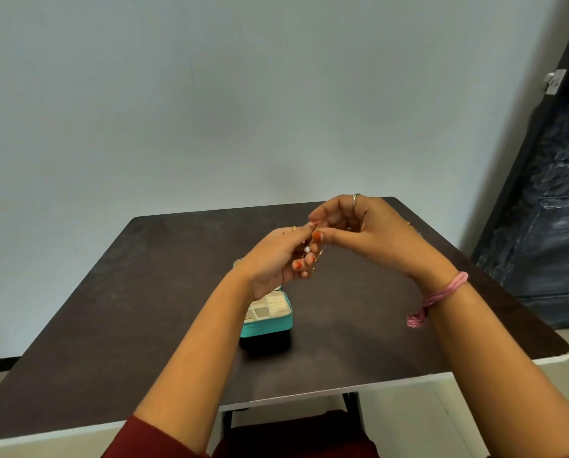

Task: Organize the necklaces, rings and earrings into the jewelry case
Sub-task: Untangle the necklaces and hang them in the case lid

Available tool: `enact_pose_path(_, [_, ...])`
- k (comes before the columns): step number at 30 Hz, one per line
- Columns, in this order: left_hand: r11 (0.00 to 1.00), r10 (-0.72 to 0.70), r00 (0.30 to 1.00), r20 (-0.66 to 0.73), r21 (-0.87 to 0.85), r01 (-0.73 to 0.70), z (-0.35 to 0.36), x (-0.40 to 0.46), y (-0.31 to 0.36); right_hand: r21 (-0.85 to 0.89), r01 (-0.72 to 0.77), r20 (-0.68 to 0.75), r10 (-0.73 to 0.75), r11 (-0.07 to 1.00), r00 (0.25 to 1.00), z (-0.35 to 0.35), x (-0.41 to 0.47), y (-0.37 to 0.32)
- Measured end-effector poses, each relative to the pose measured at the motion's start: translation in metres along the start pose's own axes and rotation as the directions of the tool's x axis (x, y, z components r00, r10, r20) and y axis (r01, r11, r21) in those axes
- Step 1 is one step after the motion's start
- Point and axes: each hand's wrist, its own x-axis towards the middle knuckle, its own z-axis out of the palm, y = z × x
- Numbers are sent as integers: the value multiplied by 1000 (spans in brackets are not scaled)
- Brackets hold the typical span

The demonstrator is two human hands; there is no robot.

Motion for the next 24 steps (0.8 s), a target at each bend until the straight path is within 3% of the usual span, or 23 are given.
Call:
enact_pose_path(3, [987, -21, 1000, -6, -161, 20, -1, -1, -10, -25, 15, -6, -15, 1000, 1000, 1, 3, 5])
enact_pose_path(9, [933, 19, 999, 31, -360, -7, -4, -2, -25, 135, -36, -33, 41, 990, 999, 8, 2, 20])
enact_pose_path(15, [849, 97, 994, 47, -525, -58, -9, 0, -26, 496, -220, -42, 277, 840, 960, 28, -12, 29])
enact_pose_path(19, [820, 101, 994, 51, -569, -54, -7, -1, -28, 480, -312, 55, 327, 820, 943, 44, -19, 29])
enact_pose_path(24, [835, 82, 997, 1, -546, -68, -10, -5, -29, 484, -295, 6, 334, 824, 943, 52, -16, 21])
